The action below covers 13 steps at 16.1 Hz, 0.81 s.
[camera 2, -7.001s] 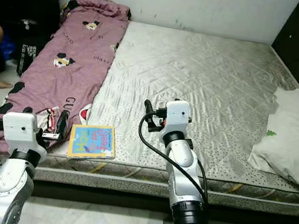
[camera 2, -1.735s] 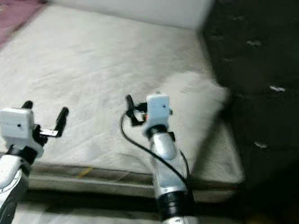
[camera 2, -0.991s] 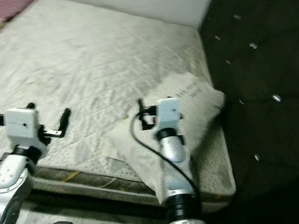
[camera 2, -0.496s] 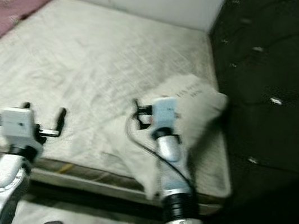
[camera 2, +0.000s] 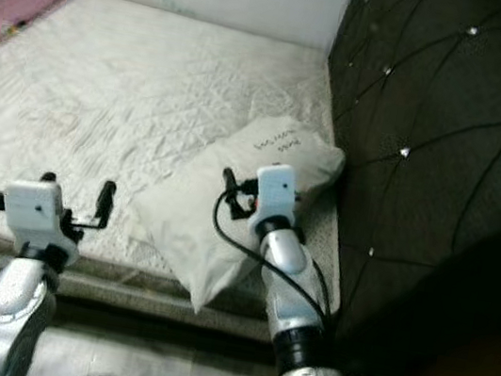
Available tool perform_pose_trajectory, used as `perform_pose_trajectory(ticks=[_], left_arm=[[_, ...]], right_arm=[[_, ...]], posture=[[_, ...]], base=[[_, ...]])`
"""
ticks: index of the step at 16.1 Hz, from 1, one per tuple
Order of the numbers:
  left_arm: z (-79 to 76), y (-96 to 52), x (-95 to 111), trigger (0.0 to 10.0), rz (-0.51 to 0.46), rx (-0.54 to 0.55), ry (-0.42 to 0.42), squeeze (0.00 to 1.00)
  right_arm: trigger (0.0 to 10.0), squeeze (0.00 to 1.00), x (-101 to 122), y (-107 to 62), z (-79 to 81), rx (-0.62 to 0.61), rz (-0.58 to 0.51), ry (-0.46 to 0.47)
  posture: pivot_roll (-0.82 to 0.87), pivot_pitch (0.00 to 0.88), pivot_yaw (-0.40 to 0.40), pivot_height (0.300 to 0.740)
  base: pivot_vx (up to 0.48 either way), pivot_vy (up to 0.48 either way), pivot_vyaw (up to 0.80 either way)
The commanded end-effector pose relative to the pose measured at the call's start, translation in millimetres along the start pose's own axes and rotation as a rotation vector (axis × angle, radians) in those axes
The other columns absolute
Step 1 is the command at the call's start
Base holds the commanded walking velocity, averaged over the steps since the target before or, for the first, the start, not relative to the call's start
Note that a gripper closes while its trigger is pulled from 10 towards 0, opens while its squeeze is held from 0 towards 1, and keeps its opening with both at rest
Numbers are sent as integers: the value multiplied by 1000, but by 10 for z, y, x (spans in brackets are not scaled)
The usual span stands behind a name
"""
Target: Clean up the room
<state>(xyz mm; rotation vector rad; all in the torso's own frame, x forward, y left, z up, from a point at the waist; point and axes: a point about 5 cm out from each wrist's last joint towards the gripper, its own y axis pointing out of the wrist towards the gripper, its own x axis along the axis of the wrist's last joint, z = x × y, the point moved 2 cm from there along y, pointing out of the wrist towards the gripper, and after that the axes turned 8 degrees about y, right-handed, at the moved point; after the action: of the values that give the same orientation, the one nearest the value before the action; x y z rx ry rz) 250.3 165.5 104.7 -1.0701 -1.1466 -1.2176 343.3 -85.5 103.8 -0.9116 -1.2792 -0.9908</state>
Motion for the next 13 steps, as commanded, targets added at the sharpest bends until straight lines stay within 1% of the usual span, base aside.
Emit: perform_pose_trajectory(ticks=[1, 9, 10, 13], left_arm=[[27, 8, 6, 10000, 1, 12, 2, 0], [14, 7, 16, 10000, -5, -6, -13, 0], [13, 7, 15, 10000, -4, -8, -13, 0], [2, 6, 15, 10000, -5, -16, -19, 0]], right_arm=[[10000, 0, 35, 18, -2, 7, -7, -1], [10000, 0, 38, 13, -3, 5, -9, 7], [10000, 0, 28, 15, -8, 1, -2, 19], [10000, 0, 29, 16, -12, 1, -2, 21]], posture=[[-16, 21, -56, 740], [-20, 27, -53, 740], [-20, 27, -53, 740], [-21, 28, -54, 740]], base=[[0, 0, 0], [0, 0, 0], [0, 0, 0], [0, 0, -508]])
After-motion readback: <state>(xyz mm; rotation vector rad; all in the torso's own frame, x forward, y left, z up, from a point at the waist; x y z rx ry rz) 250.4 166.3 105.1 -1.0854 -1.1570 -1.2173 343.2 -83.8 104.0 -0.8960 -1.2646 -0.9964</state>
